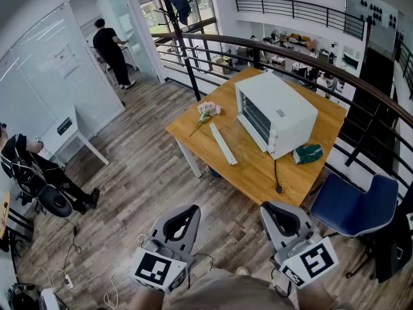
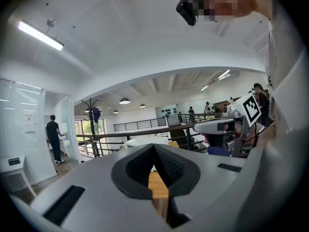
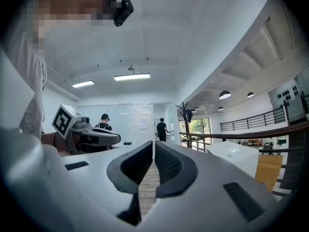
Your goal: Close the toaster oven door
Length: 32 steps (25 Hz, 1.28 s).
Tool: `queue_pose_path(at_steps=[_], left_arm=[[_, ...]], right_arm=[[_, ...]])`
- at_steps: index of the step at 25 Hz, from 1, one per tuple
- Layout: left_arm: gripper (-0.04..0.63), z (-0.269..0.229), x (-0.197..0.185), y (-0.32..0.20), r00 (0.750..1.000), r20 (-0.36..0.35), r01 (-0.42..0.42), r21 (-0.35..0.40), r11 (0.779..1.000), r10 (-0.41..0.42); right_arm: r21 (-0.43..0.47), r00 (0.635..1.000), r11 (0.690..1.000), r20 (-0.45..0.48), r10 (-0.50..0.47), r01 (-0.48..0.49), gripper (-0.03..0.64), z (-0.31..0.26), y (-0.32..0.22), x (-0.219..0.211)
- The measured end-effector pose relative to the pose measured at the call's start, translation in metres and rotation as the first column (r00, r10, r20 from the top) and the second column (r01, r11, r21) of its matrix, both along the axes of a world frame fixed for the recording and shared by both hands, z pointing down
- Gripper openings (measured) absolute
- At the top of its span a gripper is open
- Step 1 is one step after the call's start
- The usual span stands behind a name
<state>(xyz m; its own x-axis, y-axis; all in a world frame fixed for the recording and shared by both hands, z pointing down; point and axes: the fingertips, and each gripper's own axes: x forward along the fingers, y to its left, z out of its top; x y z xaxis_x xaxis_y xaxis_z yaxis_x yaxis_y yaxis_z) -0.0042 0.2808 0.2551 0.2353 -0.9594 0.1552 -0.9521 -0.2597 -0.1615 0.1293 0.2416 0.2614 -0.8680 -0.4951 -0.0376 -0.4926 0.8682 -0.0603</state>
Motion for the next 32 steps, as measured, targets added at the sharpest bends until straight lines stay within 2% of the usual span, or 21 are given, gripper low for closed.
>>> queue_pose_path(at_steps=[14, 23, 27, 28, 31, 32], left_arm=[[0.017, 0.008, 0.003, -0.016, 1.0, -0.006, 0.007, -0.006, 1.0, -0.007], [0.017, 0.027, -0.022, -0.032, 0.999, -0.005, 0.046, -0.026, 0.999, -0.046], [0.021, 0.053, -0.048, -0.06, 0.994, 0.067, 0.086, -0.055, 0.995, -0.083], [0.021, 0.06, -0.054, -0.07, 0.993, 0.085, 0.087, -0.066, 0.994, -0.082], [0.024, 0.076, -0.07, -0.102, 0.993, 0.092, 0.082, -0.09, 0.993, -0.074], [0.033, 0.082, -0.075, -0.114, 0.994, 0.089, 0.078, -0.102, 0.992, -0.069]], right_arm=[[-0.028, 0.999, 0.999, 0.031, 0.024, -0.023, 0.041, 0.009, -0.019, 0.014], [-0.117, 1.0, 0.993, 0.012, 0.026, -0.024, 0.041, 0.044, -0.031, 0.003], [-0.181, 1.0, 0.983, 0.001, 0.026, -0.026, 0.046, 0.069, -0.056, -0.012], [-0.191, 1.0, 0.981, -0.012, 0.021, -0.023, 0.055, 0.076, -0.062, -0.017], [-0.213, 0.997, 0.977, -0.073, 0.0, -0.016, 0.16, 0.094, -0.084, -0.034], [-0.221, 0.996, 0.975, -0.088, 0.0, -0.019, 0.166, 0.098, -0.094, -0.04]])
